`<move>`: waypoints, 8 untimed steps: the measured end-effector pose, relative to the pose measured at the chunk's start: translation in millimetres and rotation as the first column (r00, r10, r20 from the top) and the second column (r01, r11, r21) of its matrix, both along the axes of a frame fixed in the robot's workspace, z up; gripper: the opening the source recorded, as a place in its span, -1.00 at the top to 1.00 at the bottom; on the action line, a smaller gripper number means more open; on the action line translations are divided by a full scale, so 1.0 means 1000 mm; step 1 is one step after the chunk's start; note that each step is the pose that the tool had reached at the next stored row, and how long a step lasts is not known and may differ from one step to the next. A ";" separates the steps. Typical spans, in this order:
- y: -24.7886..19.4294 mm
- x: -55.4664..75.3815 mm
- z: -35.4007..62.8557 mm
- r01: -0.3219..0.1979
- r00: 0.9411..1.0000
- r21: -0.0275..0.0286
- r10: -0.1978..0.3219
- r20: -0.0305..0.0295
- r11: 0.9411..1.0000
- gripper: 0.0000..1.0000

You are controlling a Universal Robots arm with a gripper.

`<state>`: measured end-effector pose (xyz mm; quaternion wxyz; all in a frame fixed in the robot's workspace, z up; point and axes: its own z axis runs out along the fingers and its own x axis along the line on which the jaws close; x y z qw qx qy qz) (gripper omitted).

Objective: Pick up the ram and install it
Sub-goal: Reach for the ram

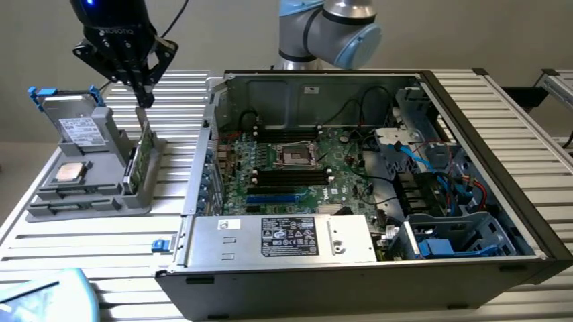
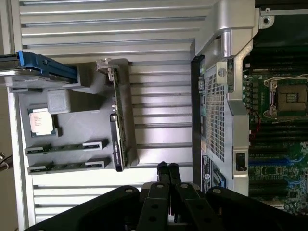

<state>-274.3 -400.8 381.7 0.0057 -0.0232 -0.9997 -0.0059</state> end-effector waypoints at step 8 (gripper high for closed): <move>-0.0015 -0.014 -0.0027 -0.010 1.000 -0.002 0.010 -0.004 1.000 0.80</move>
